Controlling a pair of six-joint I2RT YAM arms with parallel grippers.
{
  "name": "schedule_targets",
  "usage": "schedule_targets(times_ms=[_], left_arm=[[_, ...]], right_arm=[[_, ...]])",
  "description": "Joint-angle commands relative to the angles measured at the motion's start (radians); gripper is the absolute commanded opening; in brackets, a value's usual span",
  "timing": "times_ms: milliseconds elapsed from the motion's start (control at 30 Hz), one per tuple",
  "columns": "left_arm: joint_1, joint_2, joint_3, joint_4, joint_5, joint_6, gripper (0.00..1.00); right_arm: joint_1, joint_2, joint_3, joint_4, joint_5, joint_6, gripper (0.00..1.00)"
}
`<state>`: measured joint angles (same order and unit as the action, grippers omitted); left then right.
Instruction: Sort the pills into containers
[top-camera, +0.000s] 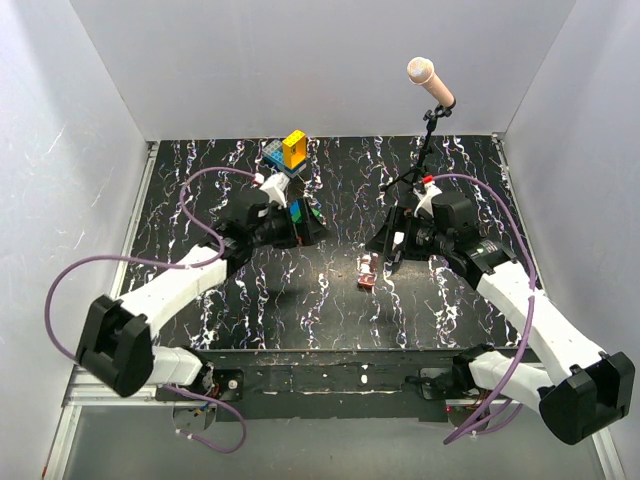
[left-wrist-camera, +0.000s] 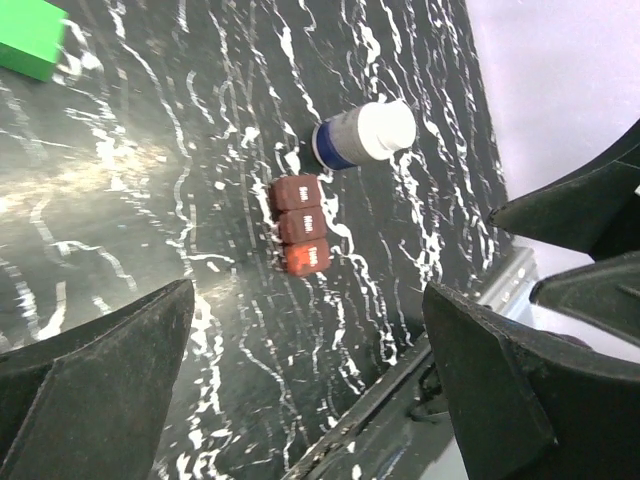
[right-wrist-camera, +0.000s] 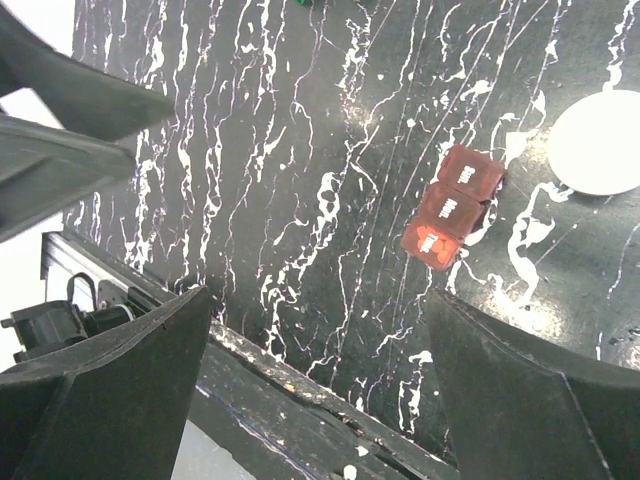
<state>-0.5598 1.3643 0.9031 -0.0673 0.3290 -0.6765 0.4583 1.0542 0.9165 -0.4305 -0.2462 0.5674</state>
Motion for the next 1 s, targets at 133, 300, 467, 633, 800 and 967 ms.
schedule_targets(times_ms=[133,300,467,633,800,967], left_arm=[[0.038,-0.226,0.085,-0.336,-0.223,0.241,0.98],[0.038,-0.298,0.144,-0.471,-0.364,0.299,0.98],[0.038,-0.364,0.154,-0.565,-0.51,0.31,0.98],[0.038,-0.435,0.126,-0.621,-0.656,0.285,0.98],[0.038,-0.494,0.111,-0.654,-0.714,0.281,0.98],[0.038,-0.562,0.089,-0.625,-0.723,0.296,0.98]], right_arm=[[-0.015,-0.054,0.045,-0.057,0.073,-0.05,0.94],[-0.032,-0.075,0.047,-0.103,0.151,-0.055,0.94],[-0.044,-0.106,0.055,-0.163,0.275,-0.063,0.92],[-0.05,-0.143,0.055,-0.211,0.373,-0.069,0.92],[-0.052,-0.195,0.036,-0.237,0.456,-0.075,0.92],[-0.052,-0.273,0.004,-0.209,0.509,-0.098,0.92]])
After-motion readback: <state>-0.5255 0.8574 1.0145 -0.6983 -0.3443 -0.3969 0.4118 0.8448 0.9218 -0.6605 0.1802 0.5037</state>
